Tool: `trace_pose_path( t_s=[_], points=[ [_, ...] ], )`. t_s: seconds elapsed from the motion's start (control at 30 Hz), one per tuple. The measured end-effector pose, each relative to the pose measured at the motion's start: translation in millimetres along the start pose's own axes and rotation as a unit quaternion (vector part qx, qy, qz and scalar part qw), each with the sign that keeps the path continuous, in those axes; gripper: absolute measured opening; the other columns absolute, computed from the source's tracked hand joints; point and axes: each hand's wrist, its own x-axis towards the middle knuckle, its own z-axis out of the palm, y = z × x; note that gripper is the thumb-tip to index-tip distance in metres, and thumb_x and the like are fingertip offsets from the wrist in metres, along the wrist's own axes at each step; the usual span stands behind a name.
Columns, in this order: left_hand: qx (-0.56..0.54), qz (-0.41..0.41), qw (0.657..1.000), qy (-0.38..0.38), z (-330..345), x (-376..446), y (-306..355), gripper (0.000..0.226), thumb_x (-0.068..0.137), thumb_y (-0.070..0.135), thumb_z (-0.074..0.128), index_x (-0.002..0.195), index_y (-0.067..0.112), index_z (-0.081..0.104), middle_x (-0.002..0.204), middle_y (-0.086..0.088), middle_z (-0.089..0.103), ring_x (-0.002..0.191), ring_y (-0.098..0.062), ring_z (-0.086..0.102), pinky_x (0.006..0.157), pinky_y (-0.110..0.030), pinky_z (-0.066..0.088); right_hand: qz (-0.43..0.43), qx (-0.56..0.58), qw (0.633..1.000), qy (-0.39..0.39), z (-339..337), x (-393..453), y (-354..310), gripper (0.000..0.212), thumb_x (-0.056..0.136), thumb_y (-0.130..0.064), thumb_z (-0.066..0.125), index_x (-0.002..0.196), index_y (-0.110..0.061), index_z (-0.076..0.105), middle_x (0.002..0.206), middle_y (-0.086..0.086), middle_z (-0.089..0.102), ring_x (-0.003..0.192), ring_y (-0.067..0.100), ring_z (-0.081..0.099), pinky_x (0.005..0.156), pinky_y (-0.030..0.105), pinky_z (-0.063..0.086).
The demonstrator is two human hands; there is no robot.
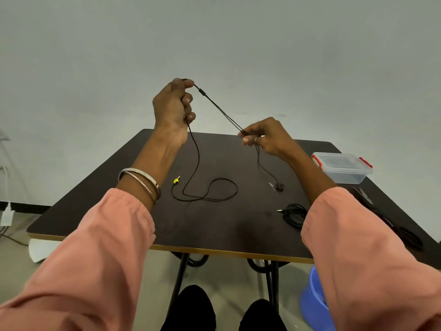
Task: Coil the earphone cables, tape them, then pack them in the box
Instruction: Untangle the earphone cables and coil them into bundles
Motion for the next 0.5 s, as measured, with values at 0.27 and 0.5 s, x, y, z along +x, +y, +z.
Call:
trace_pose_path(
  t_s=[0.27,0.5],
  points=[
    [0.102,-0.025,0.994,-0.022,-3.6,-1.4,-10.5,0.028,0.099,0.026,0.044,0.085,0.018,0.068,0.052,0.008,0.04,0.041,-0.007,0.022,0.042,-0.022,0.017,0.052,-0.11,0.992,0.018,2.7,-7.8,39.3,0.019,0.084,0.006,0.064,0.101,0.001,0.072,0.097,0.01,0.073,0.078,0.01,0.066,0.073,0.007,0.049],
    [0.262,-0.052,0.957,-0.111,-3.9,-10.5,-34.0,0.028,0.098,0.033,0.05,0.086,0.019,0.071,0.058,0.005,0.046,0.042,-0.008,0.022,0.042,-0.021,0.018,0.13,-0.095,0.982,-0.102,-0.6,-15.7,43.0,0.076,0.071,-0.013,0.082,0.137,-0.002,0.046,0.132,0.011,0.058,0.122,0.023,0.054,0.102,0.034,0.043]
  ],
)
